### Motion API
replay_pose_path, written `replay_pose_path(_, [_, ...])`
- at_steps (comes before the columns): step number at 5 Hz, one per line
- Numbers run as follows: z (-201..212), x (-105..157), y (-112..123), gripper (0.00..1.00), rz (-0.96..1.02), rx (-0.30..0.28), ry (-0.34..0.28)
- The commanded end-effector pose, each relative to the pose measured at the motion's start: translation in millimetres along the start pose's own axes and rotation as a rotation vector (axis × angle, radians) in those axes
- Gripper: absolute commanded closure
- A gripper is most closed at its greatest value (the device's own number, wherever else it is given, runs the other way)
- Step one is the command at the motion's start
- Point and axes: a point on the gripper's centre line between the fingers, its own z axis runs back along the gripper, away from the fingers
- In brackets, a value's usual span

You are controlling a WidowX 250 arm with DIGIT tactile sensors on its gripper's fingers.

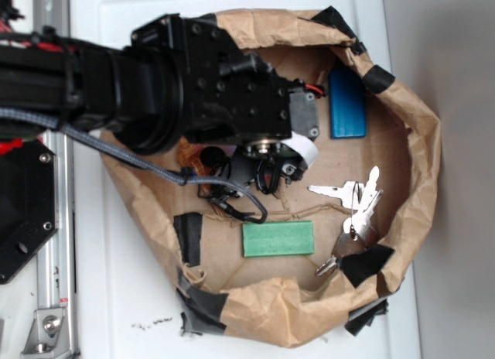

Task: Grab the wood chip.

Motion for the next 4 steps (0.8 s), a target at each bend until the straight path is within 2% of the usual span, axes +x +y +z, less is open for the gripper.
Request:
replay_pose_path(1, [0, 2, -14, 1.00, 0.002, -0.035, -0.032])
replay_pose_path(2, [25, -2, -8, 1.00, 0.098, -0.015, -0.062])
replay_pose_path(3, [75, 5, -2, 1.00, 0.250, -0.030, -0.139])
replay_pose_path(4, [125, 13, 0, 1.00, 0.412, -0.073, -0.207])
